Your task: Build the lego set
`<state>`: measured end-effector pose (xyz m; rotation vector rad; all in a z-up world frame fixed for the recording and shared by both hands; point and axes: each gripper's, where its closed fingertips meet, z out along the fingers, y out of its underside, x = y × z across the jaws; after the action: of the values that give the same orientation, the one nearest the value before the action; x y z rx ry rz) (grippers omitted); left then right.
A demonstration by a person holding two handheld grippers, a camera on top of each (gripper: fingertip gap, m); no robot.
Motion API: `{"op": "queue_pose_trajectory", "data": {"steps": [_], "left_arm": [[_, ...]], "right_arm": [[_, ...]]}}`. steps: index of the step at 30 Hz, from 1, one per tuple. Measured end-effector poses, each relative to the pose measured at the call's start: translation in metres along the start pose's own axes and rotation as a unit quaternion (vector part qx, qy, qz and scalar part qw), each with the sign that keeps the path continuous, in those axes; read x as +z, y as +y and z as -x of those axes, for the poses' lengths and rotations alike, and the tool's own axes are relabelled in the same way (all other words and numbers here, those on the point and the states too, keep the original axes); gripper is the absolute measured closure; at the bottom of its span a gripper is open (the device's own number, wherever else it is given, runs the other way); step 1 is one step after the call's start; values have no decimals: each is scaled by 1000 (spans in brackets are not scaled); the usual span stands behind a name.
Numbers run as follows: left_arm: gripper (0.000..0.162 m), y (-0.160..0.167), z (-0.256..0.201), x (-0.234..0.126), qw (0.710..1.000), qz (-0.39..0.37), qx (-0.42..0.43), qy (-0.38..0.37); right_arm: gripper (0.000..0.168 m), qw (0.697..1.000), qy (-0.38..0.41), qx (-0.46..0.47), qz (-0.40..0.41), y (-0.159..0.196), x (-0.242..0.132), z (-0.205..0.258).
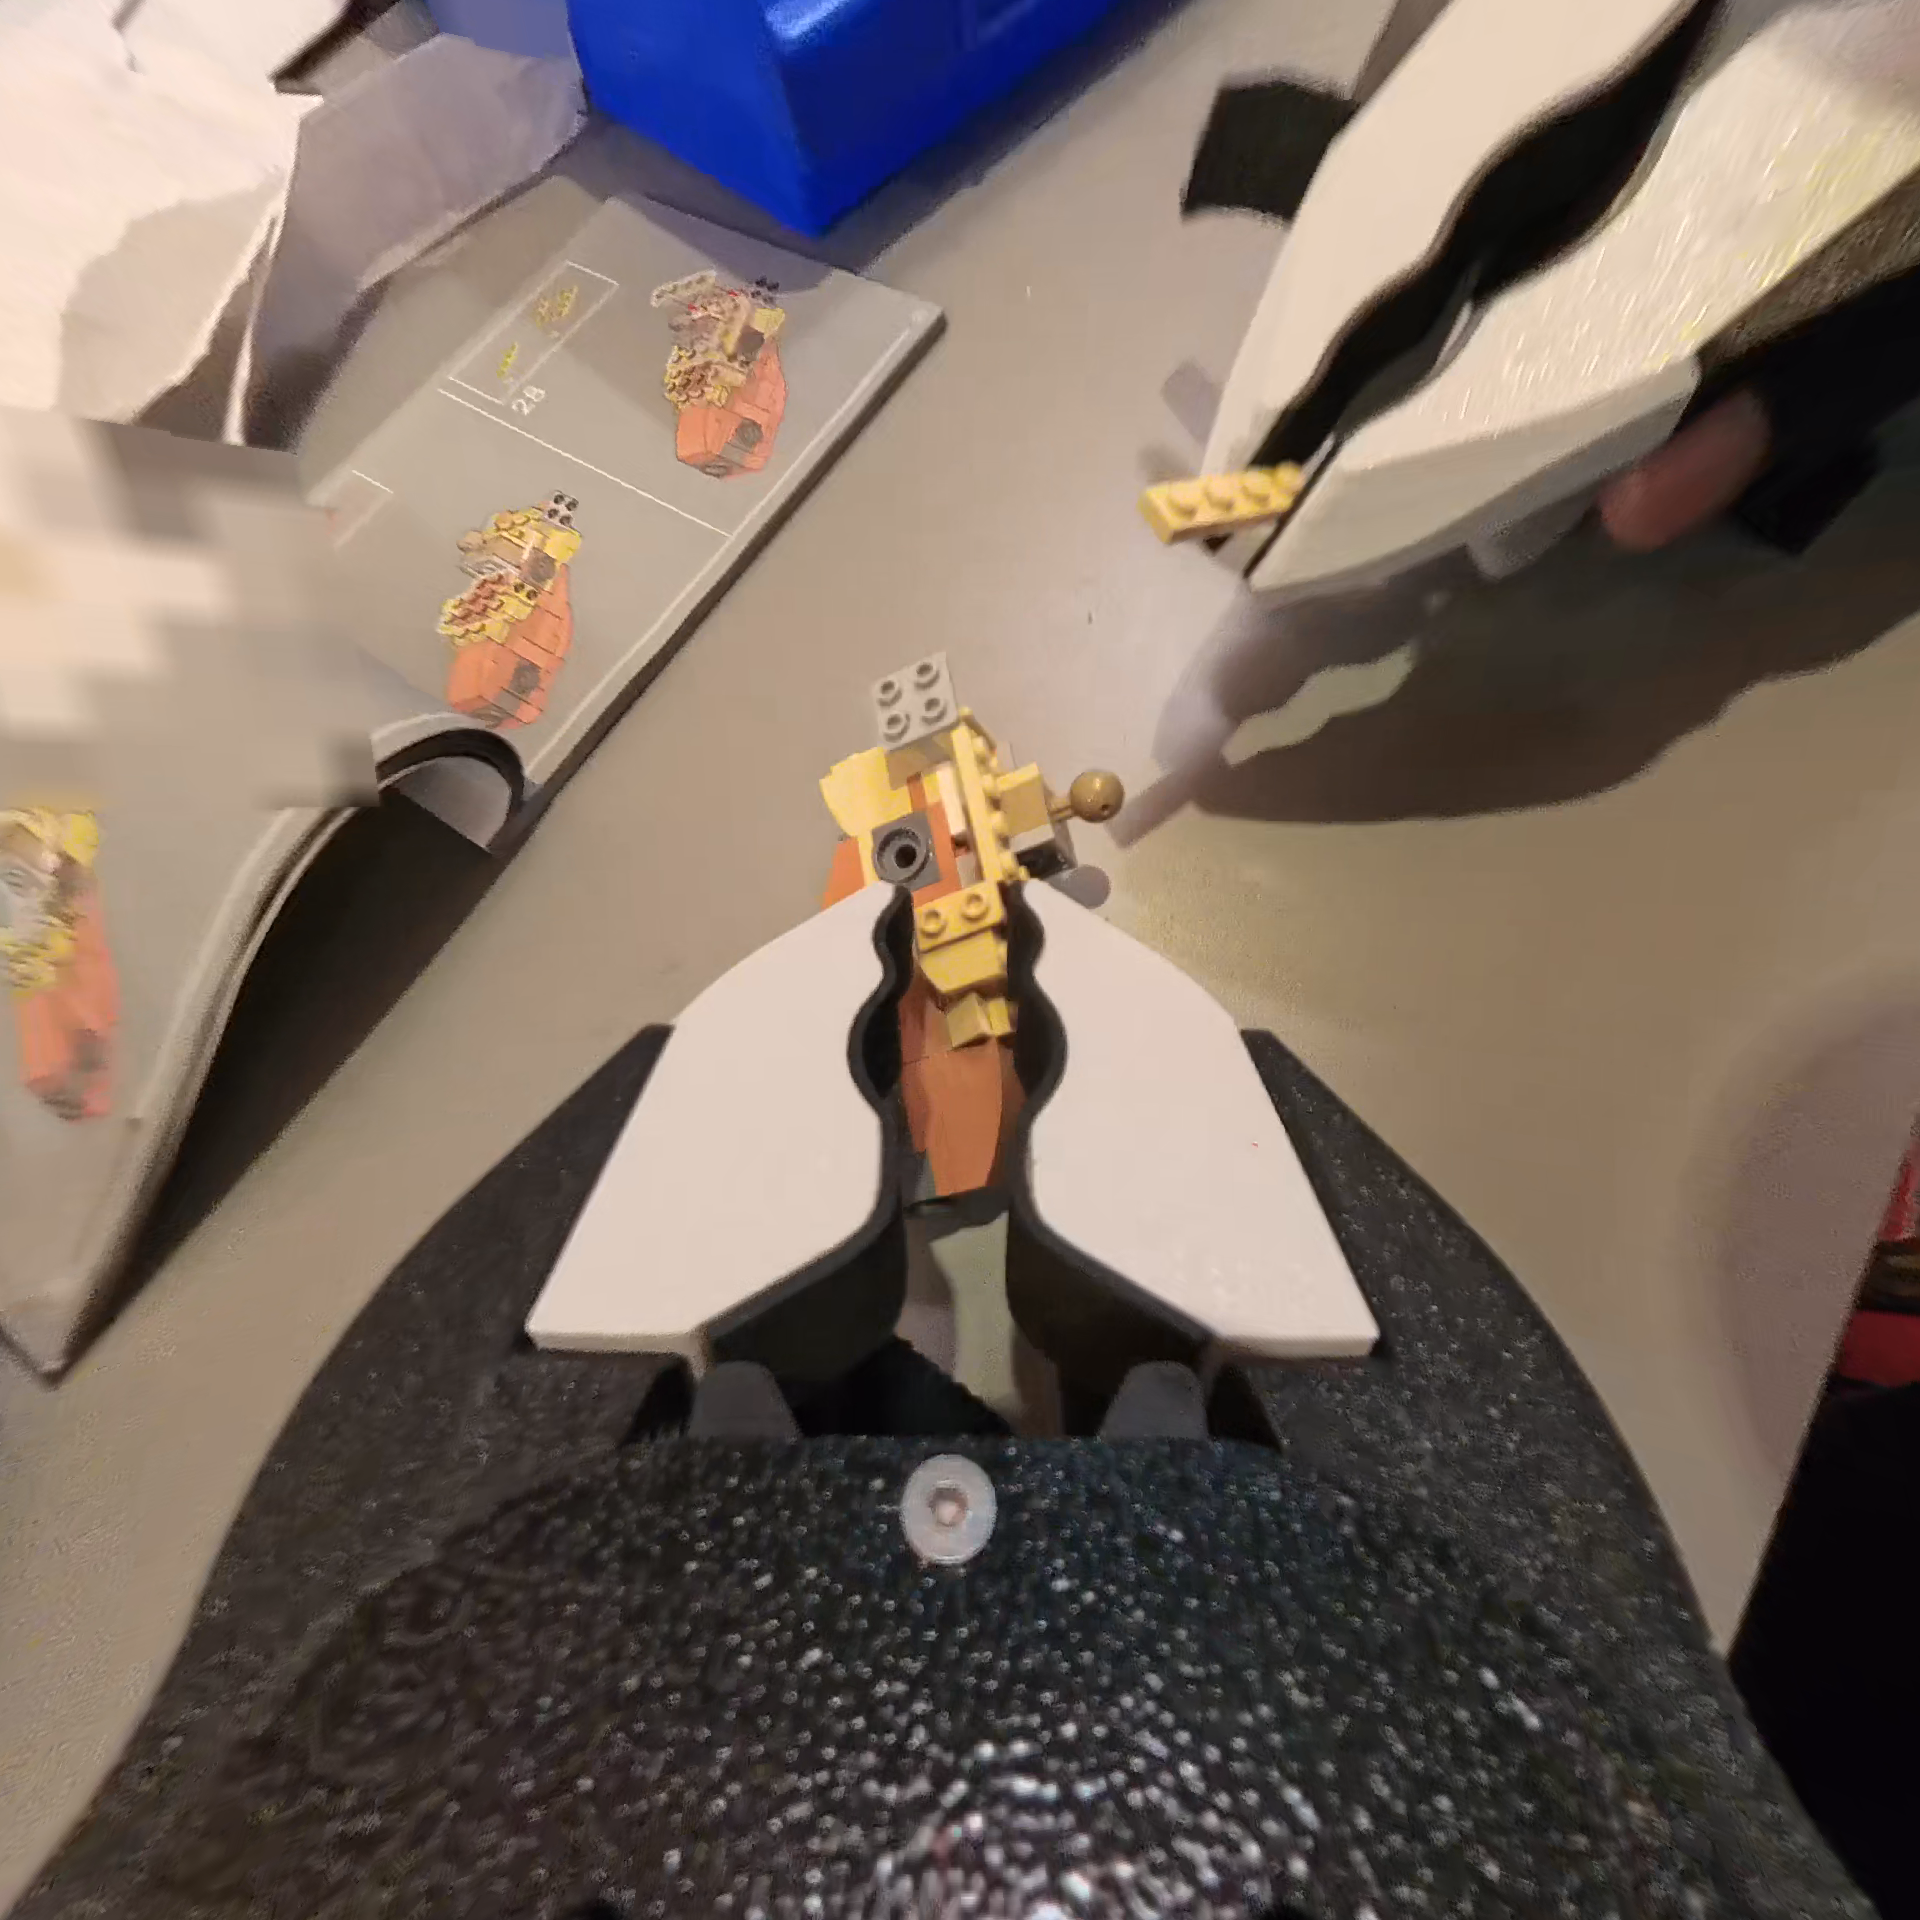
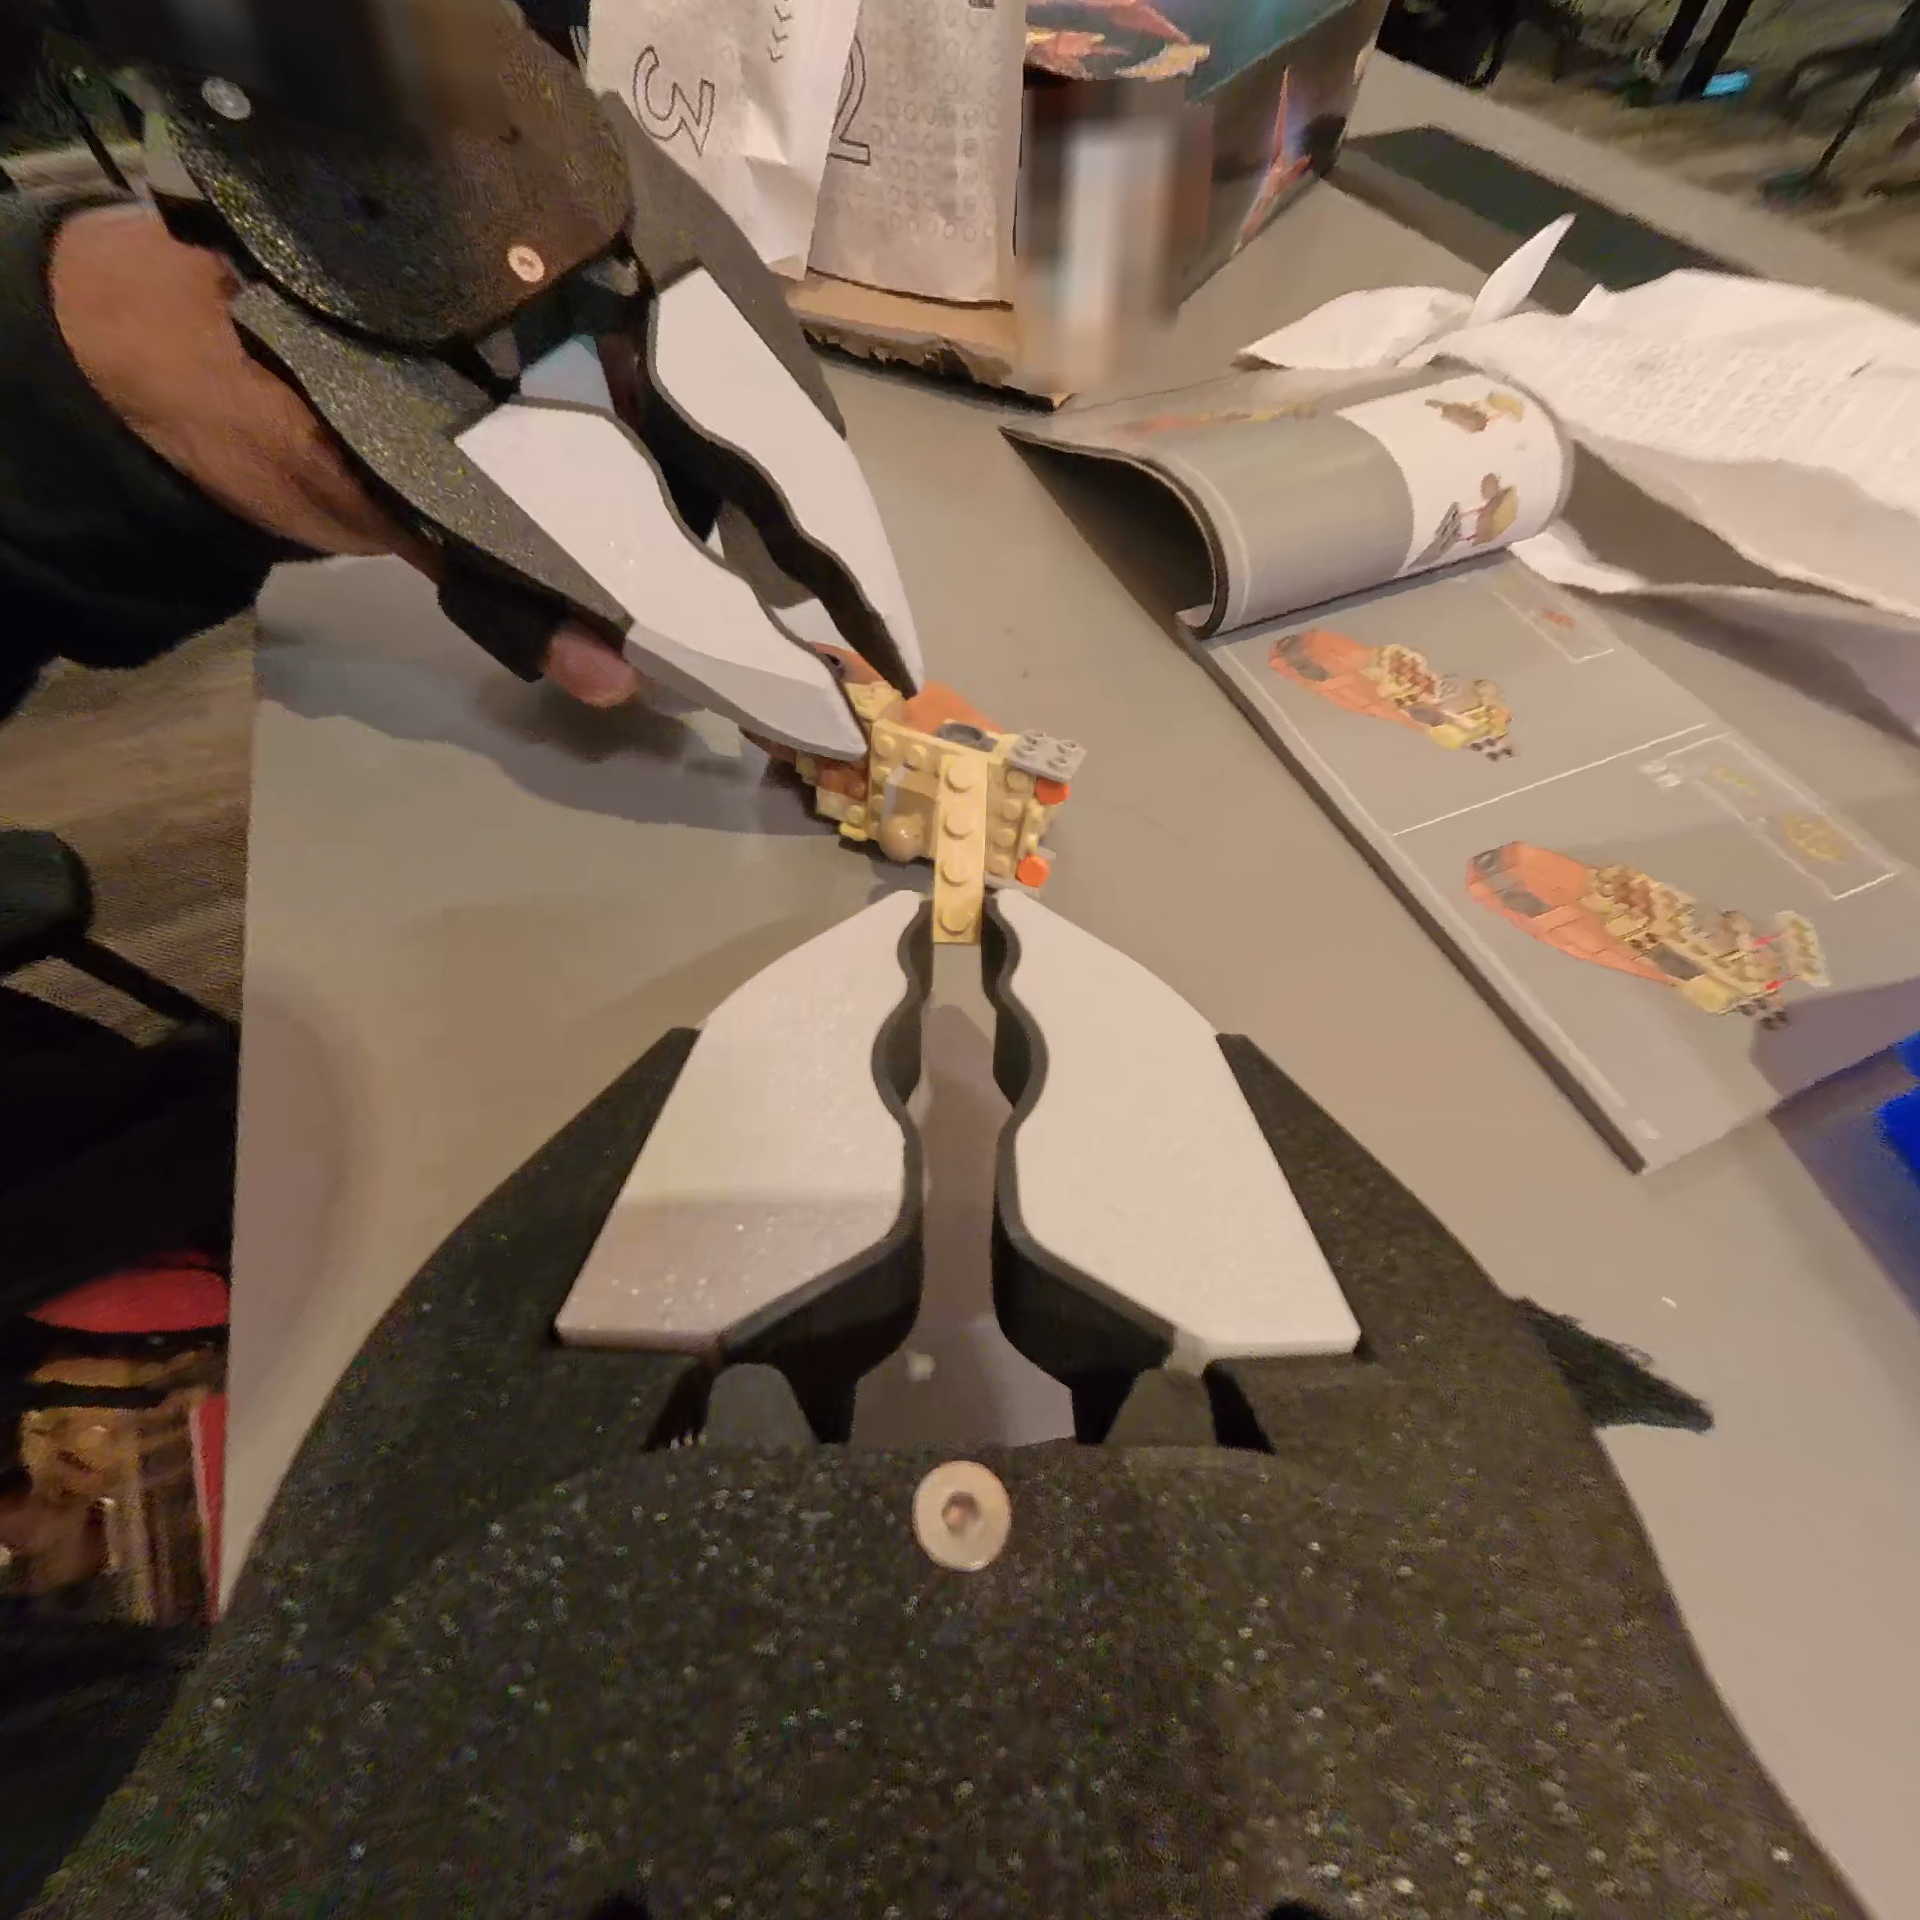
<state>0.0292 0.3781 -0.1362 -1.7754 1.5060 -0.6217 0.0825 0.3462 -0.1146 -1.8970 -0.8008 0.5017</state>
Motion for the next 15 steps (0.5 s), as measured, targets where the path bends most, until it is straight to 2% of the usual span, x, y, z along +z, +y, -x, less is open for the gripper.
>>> {"op": "queue_pose_trajectory", "data": {"steps": [4,7,10,12,15], "left_arm": [[145,-4,5,-1,994,-44,-81,63],[145,-4,4,-2,991,-56,-88,86],[137,-6,-4,-7,992,-69,-43,96],[125,-6,-3,-13,994,-81,4,74],[108,3,2,-20,996,-55,73,25]], "right_arm": [[160,998,-21,47,20,-5,13,-4],[160,999,-12,37,38,-5,19,-11],[160,999,-3,22,38,-4,20,-15],[160,999,-5,22,28,-3,20,-15],[160,999,-5,30,25,2,19,-15]]}}
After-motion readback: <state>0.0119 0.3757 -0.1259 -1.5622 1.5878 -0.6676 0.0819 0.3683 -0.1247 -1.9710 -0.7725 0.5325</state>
